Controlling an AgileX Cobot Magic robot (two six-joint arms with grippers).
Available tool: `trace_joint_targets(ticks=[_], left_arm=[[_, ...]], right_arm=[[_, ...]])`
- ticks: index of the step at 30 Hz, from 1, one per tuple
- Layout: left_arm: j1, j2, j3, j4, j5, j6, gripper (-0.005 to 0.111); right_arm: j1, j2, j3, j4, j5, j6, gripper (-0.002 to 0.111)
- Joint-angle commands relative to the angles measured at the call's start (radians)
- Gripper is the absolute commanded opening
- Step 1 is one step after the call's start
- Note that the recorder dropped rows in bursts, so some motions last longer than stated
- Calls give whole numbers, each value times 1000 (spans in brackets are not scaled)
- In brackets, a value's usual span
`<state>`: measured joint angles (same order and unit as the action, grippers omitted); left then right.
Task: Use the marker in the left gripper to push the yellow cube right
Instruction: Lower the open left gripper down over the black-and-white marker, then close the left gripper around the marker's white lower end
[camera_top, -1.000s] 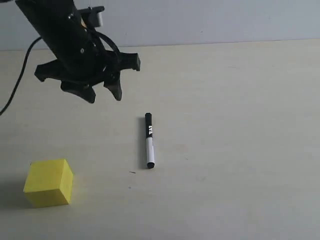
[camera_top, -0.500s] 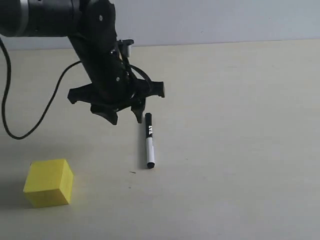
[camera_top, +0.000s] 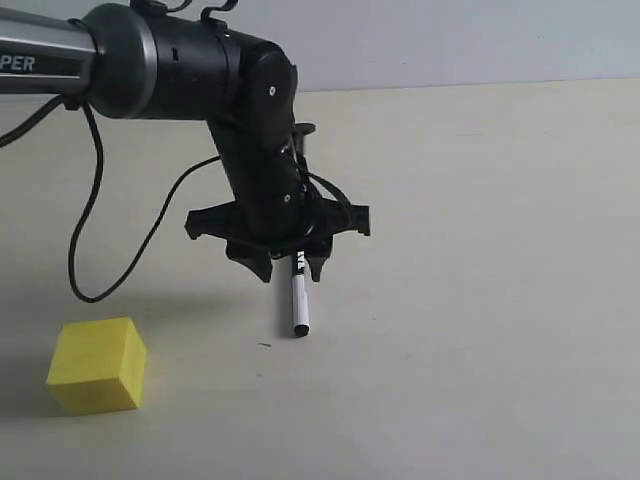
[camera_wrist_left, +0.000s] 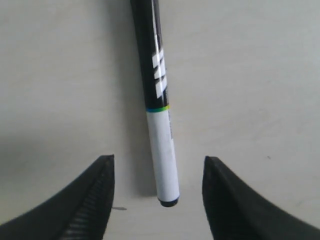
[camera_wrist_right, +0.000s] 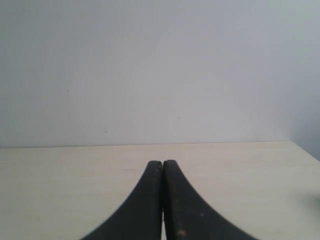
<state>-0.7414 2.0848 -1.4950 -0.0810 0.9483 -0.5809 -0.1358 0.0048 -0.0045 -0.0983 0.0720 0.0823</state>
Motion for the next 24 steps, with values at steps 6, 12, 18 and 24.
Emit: trace_joint_targets(ticks=[6, 12, 18, 24], left_arm=[[-28, 43, -8, 2, -5, -33, 52], [-28, 56, -8, 2, -5, -46, 52], [-28, 56, -8, 2, -20, -51, 52], [-28, 56, -8, 0, -36, -55, 52]], right_arm=[[2, -5, 5, -2, -7, -1, 0], [2, -5, 5, -2, -7, -1, 0], [2, -5, 5, -2, -7, -1, 0], [2, -5, 5, -2, -7, -1, 0]])
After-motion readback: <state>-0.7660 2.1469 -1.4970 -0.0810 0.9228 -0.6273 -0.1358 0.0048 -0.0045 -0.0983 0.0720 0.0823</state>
